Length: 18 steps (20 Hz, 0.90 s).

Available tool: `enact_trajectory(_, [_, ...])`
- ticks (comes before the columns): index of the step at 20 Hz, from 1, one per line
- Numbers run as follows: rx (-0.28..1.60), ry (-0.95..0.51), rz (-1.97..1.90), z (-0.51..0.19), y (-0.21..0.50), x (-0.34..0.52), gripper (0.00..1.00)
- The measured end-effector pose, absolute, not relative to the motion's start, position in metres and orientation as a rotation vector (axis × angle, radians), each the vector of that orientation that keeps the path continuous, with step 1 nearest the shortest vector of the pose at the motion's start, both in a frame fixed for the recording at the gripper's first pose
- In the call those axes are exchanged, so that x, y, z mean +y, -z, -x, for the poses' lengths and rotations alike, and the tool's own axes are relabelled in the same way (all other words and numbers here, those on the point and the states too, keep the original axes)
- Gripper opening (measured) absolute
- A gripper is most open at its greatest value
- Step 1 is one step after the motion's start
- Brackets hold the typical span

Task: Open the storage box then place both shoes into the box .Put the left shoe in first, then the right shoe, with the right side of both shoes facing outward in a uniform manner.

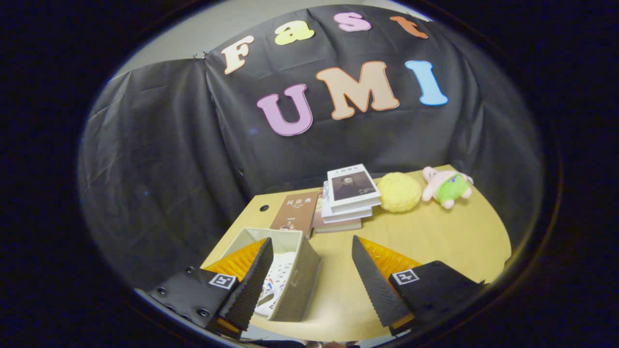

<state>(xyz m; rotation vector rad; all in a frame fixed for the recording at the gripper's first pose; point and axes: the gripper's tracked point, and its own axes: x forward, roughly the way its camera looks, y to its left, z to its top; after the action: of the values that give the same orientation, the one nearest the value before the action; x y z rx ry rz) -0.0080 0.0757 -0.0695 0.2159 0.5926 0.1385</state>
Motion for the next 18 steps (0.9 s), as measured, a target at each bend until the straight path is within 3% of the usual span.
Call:
enact_trajectory(10, [0.363, -0.026, -0.103, 0.019, 0.025, -0.026, 1.00])
enact_trajectory(18, [0.243, 0.038, -0.014, 0.033, 0.009, -0.057, 1.00])
